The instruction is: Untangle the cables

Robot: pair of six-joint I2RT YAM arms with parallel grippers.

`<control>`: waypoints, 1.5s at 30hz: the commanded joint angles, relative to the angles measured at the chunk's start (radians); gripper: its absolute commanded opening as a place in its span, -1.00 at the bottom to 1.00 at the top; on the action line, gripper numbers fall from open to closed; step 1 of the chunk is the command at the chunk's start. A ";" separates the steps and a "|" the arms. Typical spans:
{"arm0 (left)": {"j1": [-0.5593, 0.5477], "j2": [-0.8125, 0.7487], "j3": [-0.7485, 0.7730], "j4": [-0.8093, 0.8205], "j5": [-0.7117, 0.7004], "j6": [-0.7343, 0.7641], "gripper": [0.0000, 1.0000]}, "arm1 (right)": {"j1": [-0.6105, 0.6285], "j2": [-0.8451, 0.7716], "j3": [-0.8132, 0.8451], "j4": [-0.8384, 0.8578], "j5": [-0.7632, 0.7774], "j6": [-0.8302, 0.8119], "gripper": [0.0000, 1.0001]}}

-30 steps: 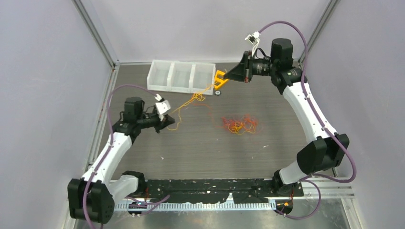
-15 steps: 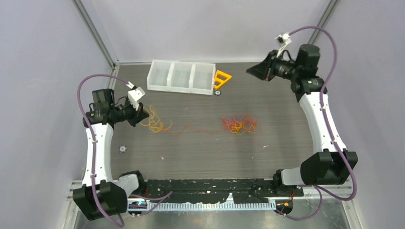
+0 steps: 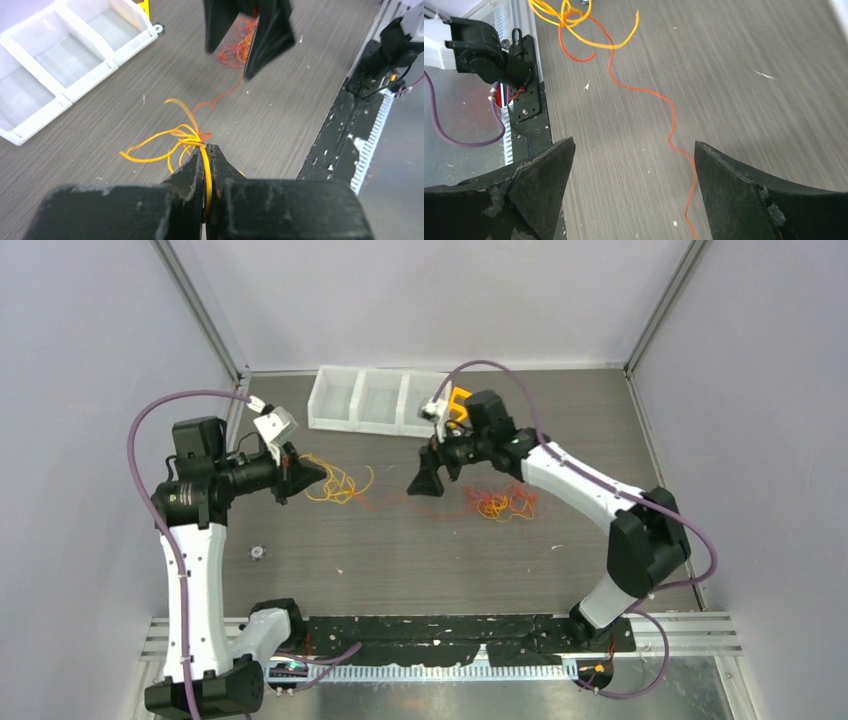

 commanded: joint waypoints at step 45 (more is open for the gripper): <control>0.021 -0.051 0.070 0.549 0.033 -0.906 -1.00 | -0.076 -0.140 0.002 0.108 -0.014 0.187 0.90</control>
